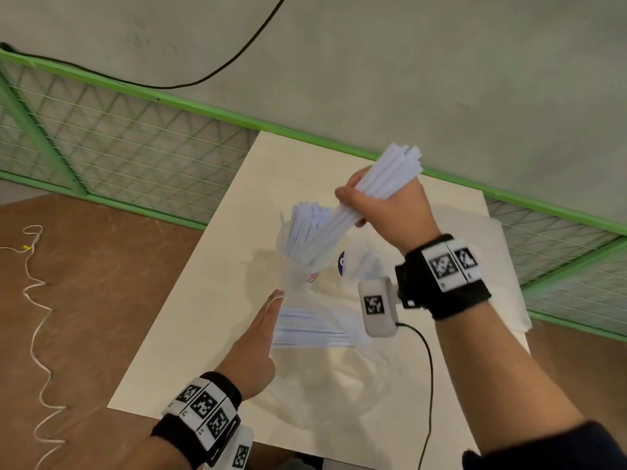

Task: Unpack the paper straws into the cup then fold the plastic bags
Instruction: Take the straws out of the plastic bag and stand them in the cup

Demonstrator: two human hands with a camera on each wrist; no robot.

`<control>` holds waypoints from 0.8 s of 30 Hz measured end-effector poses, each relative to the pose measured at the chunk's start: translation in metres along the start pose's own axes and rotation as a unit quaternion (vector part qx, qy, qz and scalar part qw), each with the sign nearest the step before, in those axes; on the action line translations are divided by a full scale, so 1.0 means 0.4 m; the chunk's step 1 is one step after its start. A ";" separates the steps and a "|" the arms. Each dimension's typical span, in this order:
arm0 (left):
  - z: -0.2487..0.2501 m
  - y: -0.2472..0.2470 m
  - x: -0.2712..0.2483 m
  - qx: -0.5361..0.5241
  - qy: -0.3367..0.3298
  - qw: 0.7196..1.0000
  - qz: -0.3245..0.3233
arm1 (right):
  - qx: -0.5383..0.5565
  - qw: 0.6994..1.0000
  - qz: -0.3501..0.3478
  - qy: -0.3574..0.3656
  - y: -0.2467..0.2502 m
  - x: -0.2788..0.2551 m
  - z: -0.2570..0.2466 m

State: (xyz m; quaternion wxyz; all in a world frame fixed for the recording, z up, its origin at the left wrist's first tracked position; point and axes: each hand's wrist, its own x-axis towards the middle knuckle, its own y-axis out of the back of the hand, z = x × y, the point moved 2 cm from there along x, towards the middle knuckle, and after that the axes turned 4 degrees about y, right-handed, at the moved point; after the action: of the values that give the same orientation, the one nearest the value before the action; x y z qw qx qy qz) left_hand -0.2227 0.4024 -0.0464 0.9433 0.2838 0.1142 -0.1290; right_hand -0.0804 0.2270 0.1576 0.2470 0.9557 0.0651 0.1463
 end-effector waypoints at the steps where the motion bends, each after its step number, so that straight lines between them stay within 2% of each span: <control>1: 0.001 -0.001 -0.001 -0.001 -0.002 1.000 0.001 | -0.020 1.000 -0.011 0.001 -0.012 0.021 0.005; 7: -0.004 0.000 -0.007 -0.002 0.000 1.000 0.002 | -0.079 0.994 -0.075 -0.033 -0.115 0.070 0.100; 12: -0.001 0.001 -0.007 -0.006 0.000 1.000 0.004 | -0.135 0.983 -0.124 -0.008 -0.174 0.055 0.165; 14: -0.002 0.001 -0.007 -0.010 0.000 1.000 0.005 | -0.132 0.987 -0.086 0.013 -0.159 0.055 0.165; 16: -0.007 0.001 -0.008 -0.012 0.001 1.000 0.004 | -0.113 0.992 -0.008 0.059 -0.136 0.044 0.146; 18: -0.012 0.003 -0.008 -0.011 0.004 1.000 0.004 | -0.133 0.985 0.032 0.106 -0.129 0.021 0.135; 20: -0.010 0.004 -0.006 -0.008 0.004 1.000 0.004 | -0.213 0.967 -0.013 0.141 -0.145 -0.011 0.133; 22: -0.007 0.005 -0.005 -0.004 0.006 1.000 0.005 | -0.309 0.933 -0.107 0.151 -0.181 -0.043 0.152; 24: -0.003 0.004 -0.005 -0.004 0.006 1.000 0.005 | -0.369 0.903 -0.160 0.154 -0.215 -0.064 0.184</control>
State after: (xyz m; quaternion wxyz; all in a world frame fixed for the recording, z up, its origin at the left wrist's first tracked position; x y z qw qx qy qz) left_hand -0.2242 0.4047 -0.0462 0.9442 0.2818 0.1189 -0.1225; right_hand -0.0864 0.2635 0.0476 0.5890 0.7385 0.1954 0.2637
